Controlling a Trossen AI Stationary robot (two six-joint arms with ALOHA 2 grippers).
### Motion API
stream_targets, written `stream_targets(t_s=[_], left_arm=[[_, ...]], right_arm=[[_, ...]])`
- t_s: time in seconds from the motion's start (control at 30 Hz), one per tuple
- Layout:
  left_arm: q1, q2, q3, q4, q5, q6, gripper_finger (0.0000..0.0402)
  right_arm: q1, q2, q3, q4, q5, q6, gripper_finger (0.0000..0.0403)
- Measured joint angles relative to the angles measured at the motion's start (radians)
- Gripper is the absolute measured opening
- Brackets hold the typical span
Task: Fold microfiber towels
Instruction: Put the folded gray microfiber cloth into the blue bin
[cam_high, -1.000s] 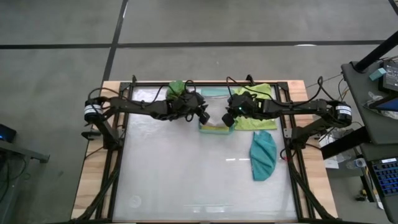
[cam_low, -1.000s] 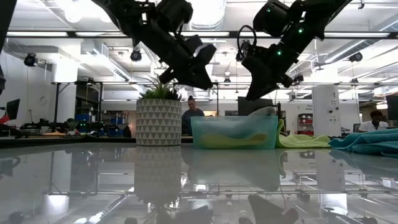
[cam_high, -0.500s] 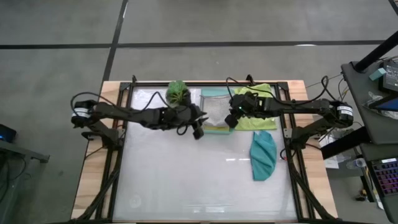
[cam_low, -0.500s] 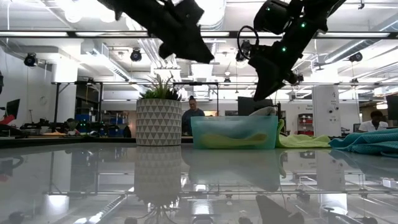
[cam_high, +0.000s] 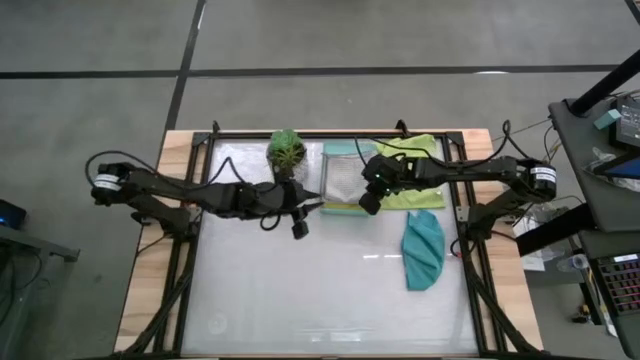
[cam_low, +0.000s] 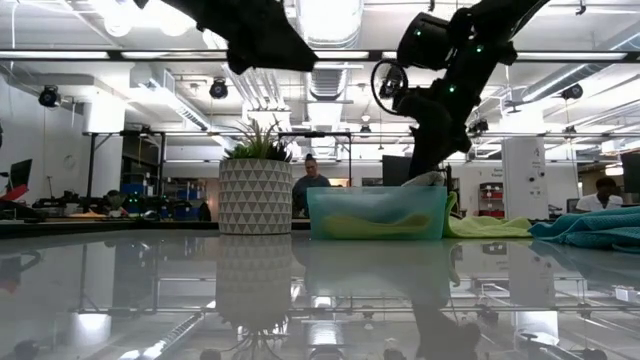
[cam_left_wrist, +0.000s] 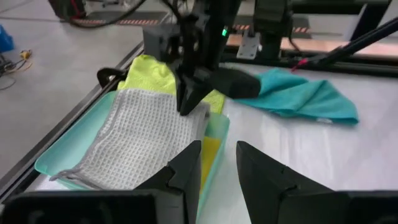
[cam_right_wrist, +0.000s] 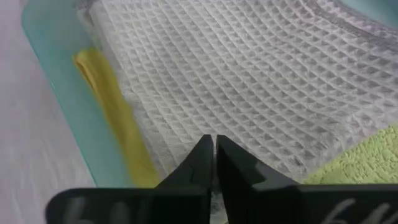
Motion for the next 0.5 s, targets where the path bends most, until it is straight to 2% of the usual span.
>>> stream_targets(t_s=[0.33,0.5], left_arm=[[-0.010,-0.081,-0.090,0.027,-0.016,-0.059,0.0087],[-0.011,-0.074,-0.090,0.029,-0.015,-0.058,0.0087]], right_arm=[[0.000,0.114,0.006,0.043,-0.010,-0.005,0.0008],[0.000,0.111,0.026,0.028,-0.010,-0.011,0.0008]])
